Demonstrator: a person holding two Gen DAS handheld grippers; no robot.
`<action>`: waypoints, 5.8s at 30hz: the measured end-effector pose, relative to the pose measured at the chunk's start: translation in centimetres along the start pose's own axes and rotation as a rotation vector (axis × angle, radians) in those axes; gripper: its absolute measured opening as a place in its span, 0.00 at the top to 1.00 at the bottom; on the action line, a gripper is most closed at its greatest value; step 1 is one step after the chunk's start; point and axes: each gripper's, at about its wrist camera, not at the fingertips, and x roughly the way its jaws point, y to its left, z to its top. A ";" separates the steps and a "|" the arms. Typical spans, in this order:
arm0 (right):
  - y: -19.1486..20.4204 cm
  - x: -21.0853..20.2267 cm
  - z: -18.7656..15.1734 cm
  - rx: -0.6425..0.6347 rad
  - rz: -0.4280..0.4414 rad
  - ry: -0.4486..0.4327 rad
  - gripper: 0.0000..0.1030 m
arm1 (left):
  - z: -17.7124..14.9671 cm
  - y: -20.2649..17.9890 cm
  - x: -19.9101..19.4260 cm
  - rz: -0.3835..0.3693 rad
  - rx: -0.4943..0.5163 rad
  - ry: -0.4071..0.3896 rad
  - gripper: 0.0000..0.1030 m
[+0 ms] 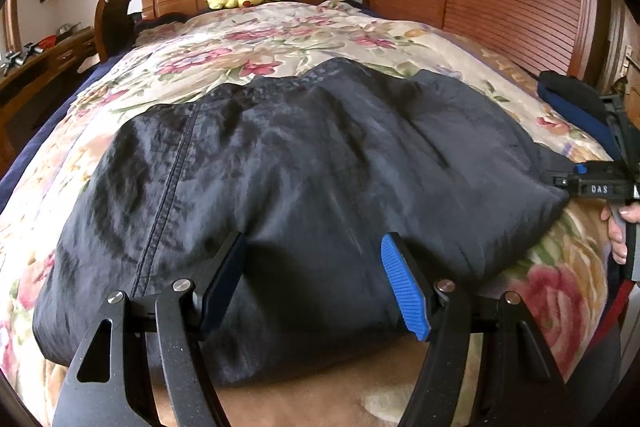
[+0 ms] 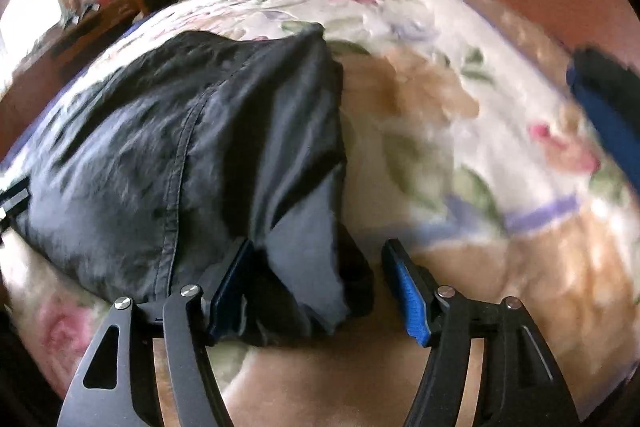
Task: Fold large clothes
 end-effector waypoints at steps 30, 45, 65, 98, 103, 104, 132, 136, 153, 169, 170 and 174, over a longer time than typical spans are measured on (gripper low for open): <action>9.6 -7.4 7.7 -0.097 0.109 -0.137 0.93 | -0.6 7.7 -9.0 -0.027 -0.122 -0.179 0.32; 32.3 -7.6 10.9 -0.483 0.322 -0.188 0.94 | -4.8 16.5 -13.1 0.078 -0.287 -0.226 0.32; 37.3 -6.5 7.6 -0.542 0.302 -0.177 0.58 | -5.9 20.1 -14.3 0.086 -0.357 -0.257 0.32; 30.3 -0.9 0.5 -0.474 0.248 -0.026 0.56 | -4.5 14.2 -10.1 -0.071 -0.229 -0.143 0.46; 30.3 -2.1 -0.3 -0.497 0.237 -0.044 0.56 | -4.7 14.2 -9.7 -0.071 -0.227 -0.134 0.64; 30.3 -2.4 -0.6 -0.507 0.230 -0.049 0.56 | -4.7 14.4 -9.7 -0.072 -0.233 -0.138 0.71; 30.2 -0.8 -1.9 -0.563 0.216 -0.057 0.53 | -6.0 16.7 -9.2 0.036 -0.281 -0.132 0.94; 29.7 -1.3 -1.1 -0.573 0.233 -0.051 0.53 | -5.7 16.5 -10.2 0.069 -0.269 -0.139 0.91; 28.3 5.0 9.6 -0.536 0.113 -0.116 0.46 | -7.6 17.2 -10.7 0.101 -0.245 -0.108 0.30; 26.0 14.6 16.9 -0.400 0.144 -0.041 0.18 | -7.1 17.2 -6.0 0.122 -0.236 0.010 0.30; 25.9 14.9 17.0 -0.401 0.152 -0.039 0.16 | -7.1 17.2 -5.8 0.121 -0.238 0.014 0.30; 25.6 16.3 17.5 -0.386 0.180 -0.035 0.10 | -7.3 17.3 -5.3 0.113 -0.245 0.024 0.30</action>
